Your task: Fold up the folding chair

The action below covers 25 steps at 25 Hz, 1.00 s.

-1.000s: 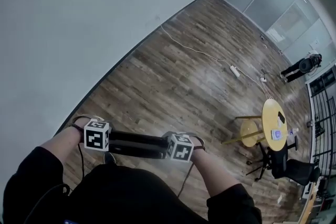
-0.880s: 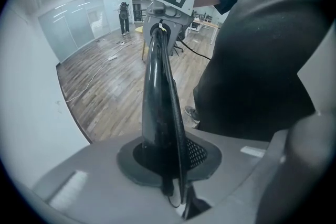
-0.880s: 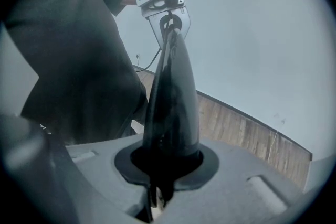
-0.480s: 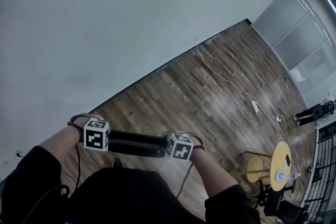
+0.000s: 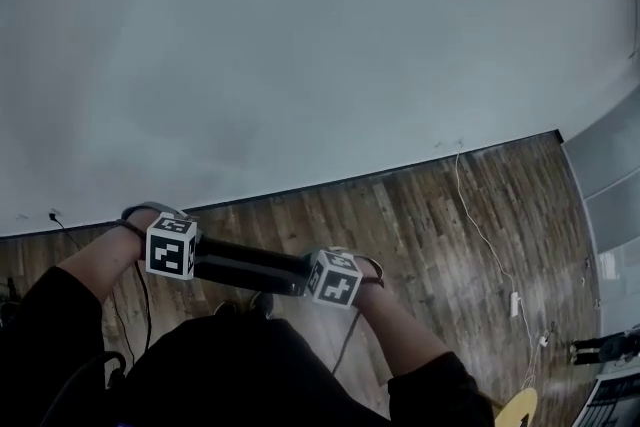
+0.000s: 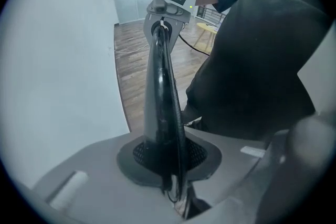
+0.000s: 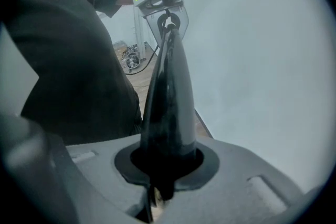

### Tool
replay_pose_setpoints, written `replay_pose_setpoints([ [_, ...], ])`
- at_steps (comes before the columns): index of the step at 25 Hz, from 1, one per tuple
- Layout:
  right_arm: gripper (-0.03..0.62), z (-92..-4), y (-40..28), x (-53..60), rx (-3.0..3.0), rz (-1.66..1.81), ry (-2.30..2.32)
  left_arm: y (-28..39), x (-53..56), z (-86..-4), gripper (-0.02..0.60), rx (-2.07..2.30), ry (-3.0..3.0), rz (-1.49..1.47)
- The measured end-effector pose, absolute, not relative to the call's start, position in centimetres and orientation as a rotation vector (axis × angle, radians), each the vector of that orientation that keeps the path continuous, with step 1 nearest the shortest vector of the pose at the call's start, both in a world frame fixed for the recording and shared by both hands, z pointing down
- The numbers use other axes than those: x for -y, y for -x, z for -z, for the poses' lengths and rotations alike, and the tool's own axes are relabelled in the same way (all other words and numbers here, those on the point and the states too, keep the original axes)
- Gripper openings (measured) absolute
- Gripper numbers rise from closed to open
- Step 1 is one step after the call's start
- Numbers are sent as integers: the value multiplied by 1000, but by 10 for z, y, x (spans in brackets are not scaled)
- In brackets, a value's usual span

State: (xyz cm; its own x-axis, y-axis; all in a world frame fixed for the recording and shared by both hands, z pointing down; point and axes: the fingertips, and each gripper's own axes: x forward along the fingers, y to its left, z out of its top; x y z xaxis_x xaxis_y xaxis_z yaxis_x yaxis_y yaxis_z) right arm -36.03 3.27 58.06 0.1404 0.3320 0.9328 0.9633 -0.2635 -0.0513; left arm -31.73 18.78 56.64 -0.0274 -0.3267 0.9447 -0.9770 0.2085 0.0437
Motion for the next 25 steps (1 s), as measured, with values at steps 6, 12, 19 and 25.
replay_pose_setpoints([
  [6, 52, -598, 382, -80, 1121, 1229, 1877, 308, -223, -581, 55, 1596, -1091, -741],
  [12, 51, -595, 393, -128, 993, 1296, 2003, 299, -259, -575, 57, 1632, -950, -638],
  [19, 52, -600, 385, -173, 891, 1345, 2054, 279, -296, -582, 57, 1671, -885, -561],
  [25, 52, -599, 377, -204, 857, 1359, 2025, 270, -327, -587, 58, 1693, -910, -532],
])
